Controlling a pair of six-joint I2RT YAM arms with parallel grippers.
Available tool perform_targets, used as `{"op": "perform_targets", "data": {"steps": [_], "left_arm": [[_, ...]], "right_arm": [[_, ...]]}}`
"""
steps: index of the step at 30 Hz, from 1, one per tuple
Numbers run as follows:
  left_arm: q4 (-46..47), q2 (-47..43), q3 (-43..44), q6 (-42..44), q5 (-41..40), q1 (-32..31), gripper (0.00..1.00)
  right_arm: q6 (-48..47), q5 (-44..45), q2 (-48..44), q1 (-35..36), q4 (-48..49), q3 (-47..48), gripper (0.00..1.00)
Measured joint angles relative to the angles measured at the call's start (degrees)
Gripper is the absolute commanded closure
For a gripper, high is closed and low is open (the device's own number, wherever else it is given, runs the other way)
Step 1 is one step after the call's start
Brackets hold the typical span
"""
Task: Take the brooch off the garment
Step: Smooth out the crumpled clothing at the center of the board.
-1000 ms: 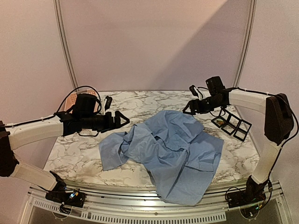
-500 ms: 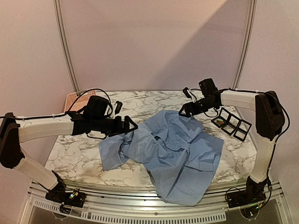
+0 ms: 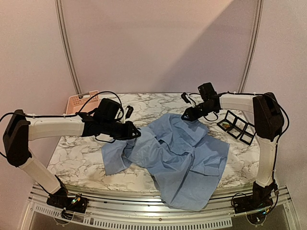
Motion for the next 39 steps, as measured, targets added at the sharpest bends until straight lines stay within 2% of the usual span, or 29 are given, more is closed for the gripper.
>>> {"op": "perform_targets", "data": {"steps": [2, 3, 16, 23, 27, 29, 30, 35, 37, 39], "left_arm": [[-0.6, 0.1, 0.2, 0.6, -0.1, 0.0, 1.00], [-0.8, 0.1, 0.2, 0.5, -0.2, 0.0, 1.00], [-10.4, -2.0, 0.0, 4.6, -0.8, 0.3, 1.00], [-13.8, -2.9, -3.6, 5.0, -1.0, 0.3, 1.00], [-14.7, -2.8, -4.0, 5.0, -1.0, 0.4, 0.92], [-14.8, -2.8, -4.0, 4.9, -1.0, 0.4, 0.83], [-15.0, -2.8, -4.0, 4.9, -0.9, 0.4, 0.76], [-17.7, -2.8, -2.6, 5.8, -1.2, 0.6, 0.42], [-18.6, -2.8, -0.7, 6.7, -1.3, 1.0, 0.32], [-18.6, -2.8, 1.1, 7.5, -1.3, 1.6, 0.25]], "right_arm": [[1.0, 0.8, 0.6, 0.2, 0.6, 0.0, 0.99], [1.2, 1.1, 0.7, 0.2, 0.8, 0.0, 1.00], [12.6, 22.6, 0.7, 0.5, 6.0, 0.0, 1.00], [17.4, 28.4, 0.7, 0.6, 5.9, -0.3, 1.00], [18.9, 29.4, 0.7, 1.2, 5.6, -0.8, 1.00], [19.2, 29.4, 0.7, 1.2, 5.5, -0.9, 0.88], [19.2, 29.4, 0.7, 1.2, 5.5, -0.9, 0.79], [18.3, 28.2, 0.2, 0.8, 5.8, -1.1, 0.50], [16.9, 27.3, -1.1, 0.7, 6.2, -1.9, 0.41], [16.6, 26.5, -3.1, 0.9, 6.6, -3.1, 0.34]]}}
